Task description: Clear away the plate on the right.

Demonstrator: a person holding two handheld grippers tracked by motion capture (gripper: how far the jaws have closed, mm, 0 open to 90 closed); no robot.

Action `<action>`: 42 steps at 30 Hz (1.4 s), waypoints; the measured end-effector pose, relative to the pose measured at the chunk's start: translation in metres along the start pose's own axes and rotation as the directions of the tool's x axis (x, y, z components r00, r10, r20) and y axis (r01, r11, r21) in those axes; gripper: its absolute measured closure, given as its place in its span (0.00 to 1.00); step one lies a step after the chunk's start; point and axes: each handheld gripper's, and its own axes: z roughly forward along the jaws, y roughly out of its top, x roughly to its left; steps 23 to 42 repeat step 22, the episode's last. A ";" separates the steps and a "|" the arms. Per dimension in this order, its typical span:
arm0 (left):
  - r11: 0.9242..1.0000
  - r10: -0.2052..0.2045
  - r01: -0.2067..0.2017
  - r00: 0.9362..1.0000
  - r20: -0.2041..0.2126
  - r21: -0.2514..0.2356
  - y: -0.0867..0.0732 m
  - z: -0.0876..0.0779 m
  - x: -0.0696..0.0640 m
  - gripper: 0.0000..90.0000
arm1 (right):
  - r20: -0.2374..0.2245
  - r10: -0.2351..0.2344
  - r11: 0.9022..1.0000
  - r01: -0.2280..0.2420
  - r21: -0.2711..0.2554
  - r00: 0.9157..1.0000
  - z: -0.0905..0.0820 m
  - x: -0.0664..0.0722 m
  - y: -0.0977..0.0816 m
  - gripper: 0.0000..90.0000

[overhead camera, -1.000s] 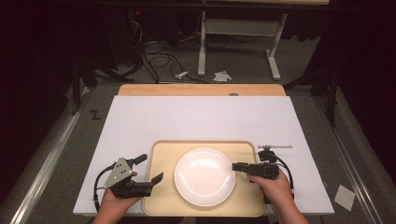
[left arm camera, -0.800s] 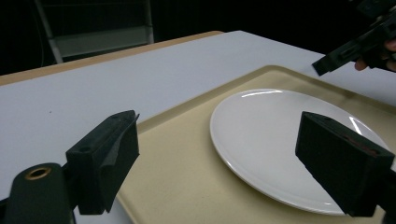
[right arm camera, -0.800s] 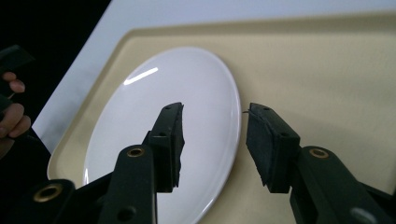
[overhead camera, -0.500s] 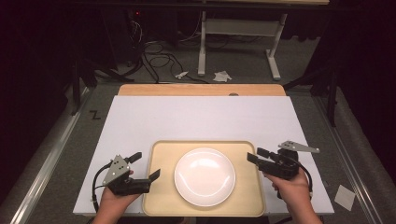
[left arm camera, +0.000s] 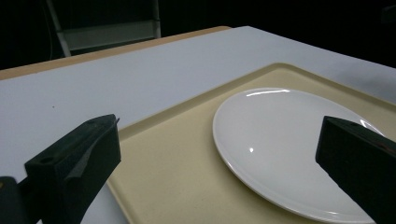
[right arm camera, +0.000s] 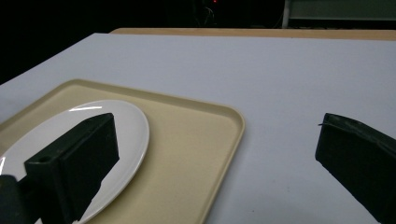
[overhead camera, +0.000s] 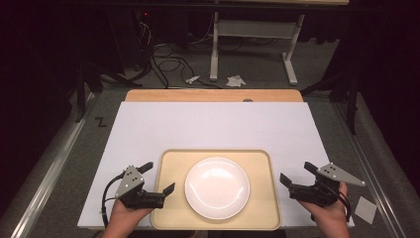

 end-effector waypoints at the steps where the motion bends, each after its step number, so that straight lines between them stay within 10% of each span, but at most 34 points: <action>1: 1.000 0.000 0.000 1.000 0.001 0.005 0.000 0.001 0.000 0.01 | -0.005 -0.004 1.000 0.004 0.000 1.000 0.002 0.000 -0.001 0.00; 42: 0.999 -0.037 0.037 0.999 0.024 0.010 0.000 0.000 0.003 0.01 | -0.029 0.023 1.000 -0.024 -0.003 0.999 0.009 -0.005 -0.006 0.00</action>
